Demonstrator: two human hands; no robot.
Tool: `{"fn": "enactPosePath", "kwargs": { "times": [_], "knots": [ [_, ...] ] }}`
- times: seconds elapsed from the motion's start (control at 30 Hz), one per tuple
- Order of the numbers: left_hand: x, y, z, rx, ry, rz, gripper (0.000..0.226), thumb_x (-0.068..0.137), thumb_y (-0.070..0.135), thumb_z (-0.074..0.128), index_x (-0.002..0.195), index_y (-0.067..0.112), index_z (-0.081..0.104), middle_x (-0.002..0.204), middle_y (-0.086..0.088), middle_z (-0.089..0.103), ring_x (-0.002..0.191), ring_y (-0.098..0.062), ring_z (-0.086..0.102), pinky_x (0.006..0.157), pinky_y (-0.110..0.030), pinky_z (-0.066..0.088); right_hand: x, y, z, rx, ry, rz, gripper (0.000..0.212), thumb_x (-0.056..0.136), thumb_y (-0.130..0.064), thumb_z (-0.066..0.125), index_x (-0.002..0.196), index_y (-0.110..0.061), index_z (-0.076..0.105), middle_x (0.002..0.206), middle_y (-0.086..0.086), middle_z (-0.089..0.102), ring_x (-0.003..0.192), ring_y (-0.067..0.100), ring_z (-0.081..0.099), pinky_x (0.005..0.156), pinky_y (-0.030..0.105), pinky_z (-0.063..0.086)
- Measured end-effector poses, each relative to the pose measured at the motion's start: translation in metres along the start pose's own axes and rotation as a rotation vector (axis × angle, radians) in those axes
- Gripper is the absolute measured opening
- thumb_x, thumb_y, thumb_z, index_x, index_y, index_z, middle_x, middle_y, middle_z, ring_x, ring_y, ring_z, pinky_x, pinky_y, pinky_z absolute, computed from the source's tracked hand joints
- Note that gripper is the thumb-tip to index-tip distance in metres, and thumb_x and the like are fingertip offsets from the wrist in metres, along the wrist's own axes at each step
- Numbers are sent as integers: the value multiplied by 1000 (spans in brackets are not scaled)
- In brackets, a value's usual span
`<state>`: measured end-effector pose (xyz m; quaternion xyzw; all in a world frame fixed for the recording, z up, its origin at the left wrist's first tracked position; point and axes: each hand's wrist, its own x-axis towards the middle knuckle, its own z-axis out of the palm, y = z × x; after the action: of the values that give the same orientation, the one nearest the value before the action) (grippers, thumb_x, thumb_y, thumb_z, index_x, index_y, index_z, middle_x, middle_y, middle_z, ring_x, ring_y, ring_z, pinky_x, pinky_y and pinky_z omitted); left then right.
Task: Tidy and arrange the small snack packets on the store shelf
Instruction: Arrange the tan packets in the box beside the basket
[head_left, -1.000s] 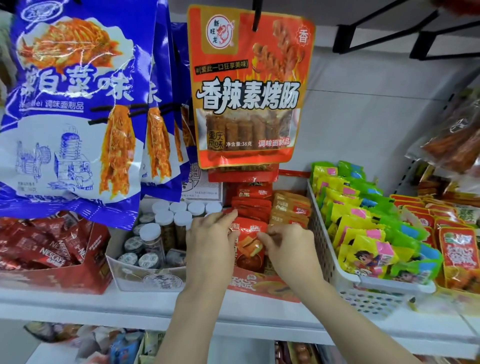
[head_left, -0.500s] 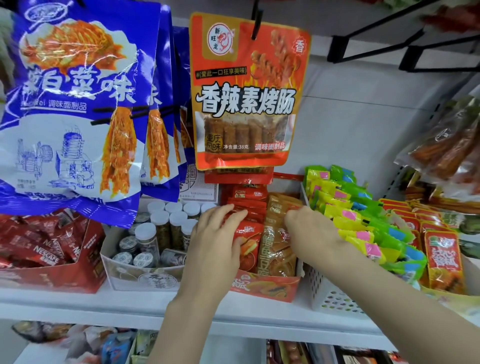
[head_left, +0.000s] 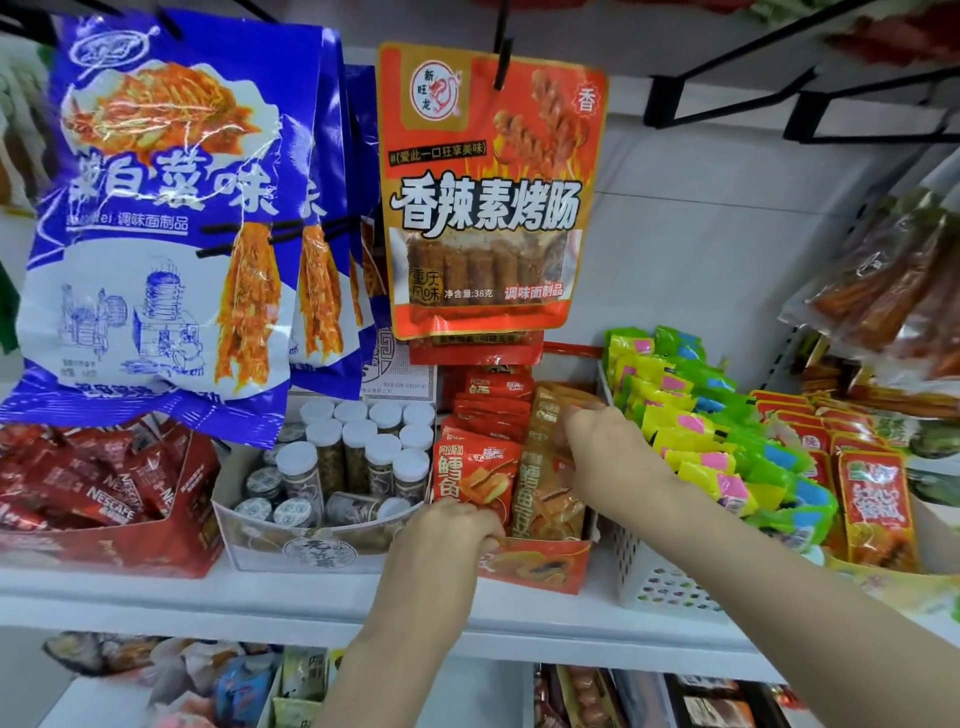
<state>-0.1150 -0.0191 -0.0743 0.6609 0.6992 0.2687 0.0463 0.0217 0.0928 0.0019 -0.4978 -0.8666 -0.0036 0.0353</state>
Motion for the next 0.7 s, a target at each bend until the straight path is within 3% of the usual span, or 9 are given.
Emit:
{"fn": "enactPosePath", "kwargs": {
  "times": [0.17, 0.3, 0.37, 0.5, 0.6, 0.7],
  "knots": [
    [1, 1, -3, -186, 38, -87, 18, 87, 32, 72, 105, 31, 73, 102, 18, 68, 94, 1, 60, 79, -11, 43, -2, 6, -1, 138, 40, 27, 21, 87, -20, 70, 107, -14, 69, 107, 10, 67, 101, 26, 65, 85, 36, 54],
    [3, 8, -10, -477, 155, -151, 48, 81, 40, 76, 126, 35, 58, 120, 20, 57, 107, 6, 55, 94, -21, 48, -16, 9, -17, 320, 274, 1, 8, 89, -23, 68, 93, -20, 75, 83, 2, 69, 82, 20, 63, 70, 27, 44],
    [4, 13, -14, -606, 159, -174, 54, 79, 45, 72, 129, 43, 50, 126, 22, 53, 113, 9, 52, 97, -19, 46, -25, 12, -30, 428, 418, -2, 6, 88, -23, 70, 91, -20, 75, 74, -4, 66, 71, 14, 61, 63, 21, 39],
    [5, 21, -16, -829, 78, -199, 60, 74, 50, 67, 129, 45, 46, 131, 25, 54, 119, 12, 50, 100, -14, 43, -40, 22, -50, 753, 488, 33, 4, 84, -25, 74, 82, -28, 74, 69, -15, 70, 67, -6, 65, 63, 7, 48],
    [6, 20, -15, -672, 84, -210, 48, 82, 48, 65, 128, 36, 55, 127, 19, 58, 114, 5, 55, 99, -23, 49, -44, 30, -49, 841, 480, 47, 15, 84, -24, 75, 76, -35, 69, 64, -18, 68, 62, -8, 65, 60, 10, 52],
    [7, 14, -11, -328, 277, -167, 36, 87, 28, 72, 122, 26, 63, 120, 13, 50, 103, -7, 57, 93, -30, 51, -48, 39, -44, 755, 573, 84, 5, 82, -23, 75, 81, -28, 74, 62, -24, 63, 65, -12, 62, 60, 1, 44]
  ]
}}
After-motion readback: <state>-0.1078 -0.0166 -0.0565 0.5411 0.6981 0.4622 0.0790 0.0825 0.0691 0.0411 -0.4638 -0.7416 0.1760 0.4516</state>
